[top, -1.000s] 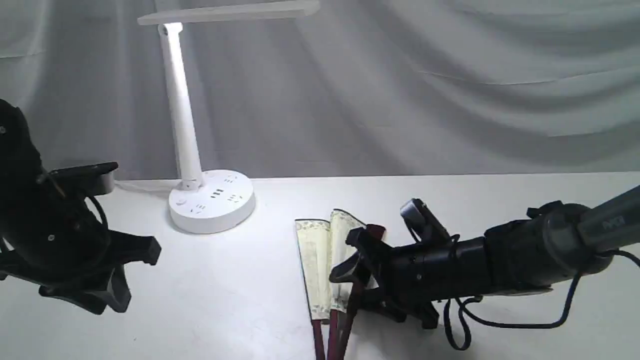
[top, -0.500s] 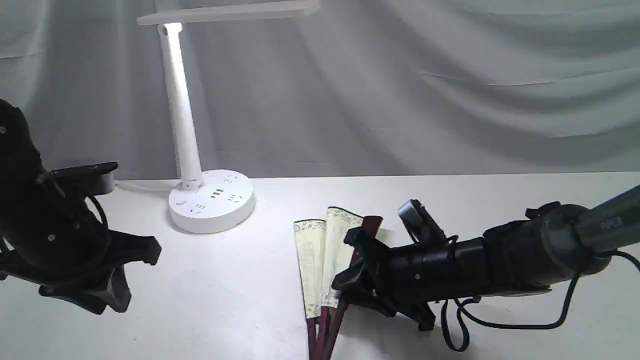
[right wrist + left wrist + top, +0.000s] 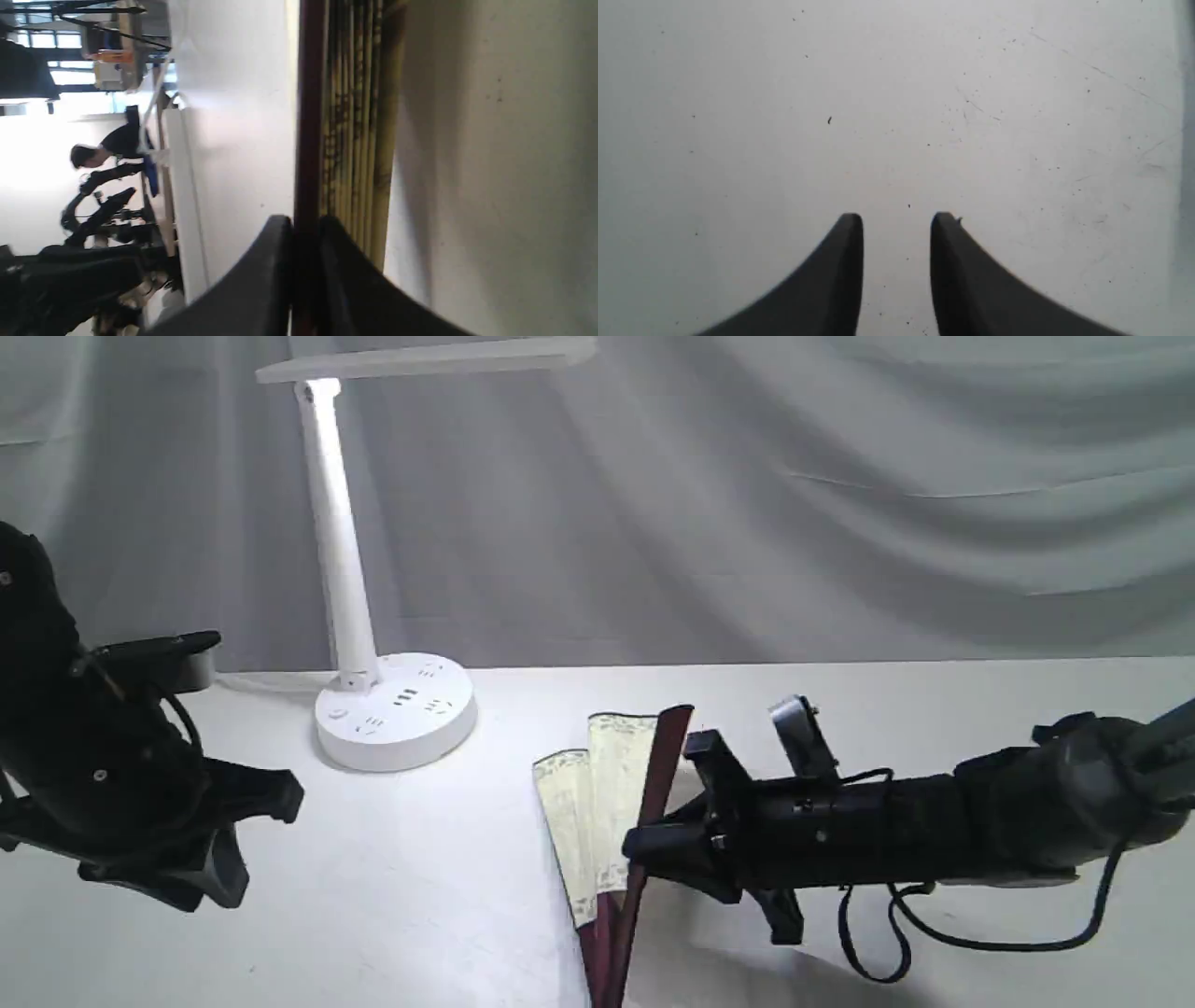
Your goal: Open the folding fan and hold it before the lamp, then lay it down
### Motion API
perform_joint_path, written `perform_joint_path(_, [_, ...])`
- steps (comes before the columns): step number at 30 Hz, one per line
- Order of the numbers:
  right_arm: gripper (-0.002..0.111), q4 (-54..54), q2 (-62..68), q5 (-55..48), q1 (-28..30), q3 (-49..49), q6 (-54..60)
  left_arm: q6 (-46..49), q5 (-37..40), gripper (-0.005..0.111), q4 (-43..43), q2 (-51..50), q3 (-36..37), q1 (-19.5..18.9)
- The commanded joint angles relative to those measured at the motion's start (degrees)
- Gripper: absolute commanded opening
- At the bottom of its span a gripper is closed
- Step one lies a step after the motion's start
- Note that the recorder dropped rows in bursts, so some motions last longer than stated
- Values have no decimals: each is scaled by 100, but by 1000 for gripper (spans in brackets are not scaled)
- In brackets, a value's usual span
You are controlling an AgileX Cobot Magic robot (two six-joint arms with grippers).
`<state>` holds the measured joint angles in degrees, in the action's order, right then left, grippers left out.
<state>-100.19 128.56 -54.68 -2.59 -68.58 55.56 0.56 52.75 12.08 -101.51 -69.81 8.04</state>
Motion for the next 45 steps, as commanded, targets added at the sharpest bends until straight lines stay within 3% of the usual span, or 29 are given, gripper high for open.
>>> perform_joint_path(1, [0,25,-19,-974,281,12,425,-56,-107,25,-25,57,30,-9])
perform_joint_path(4, [0,25,-19,-1528,454,12,642,217,-153,25,-65,57,30,-9])
perform_joint_path(16, [0,246,-43,-1528,614,12,337,1042,-10,25,-162,57,30,-9])
perform_joint_path(26, [0,739,-326,-1528,614,12,132,1041,-8,25,-584,57,92,3])
perform_joint_path(33, [0,981,-813,-1528,602,12,74,1523,-1825,25,-366,495,1106,20])
perform_joint_path(40, [0,1111,-1034,-1528,602,12,-47,3275,-4401,25,1344,1075,2531,20])
perform_joint_path(45, [0,1139,-1034,-1528,602,12,-35,3569,-5605,24,1396,1155,3190,20])
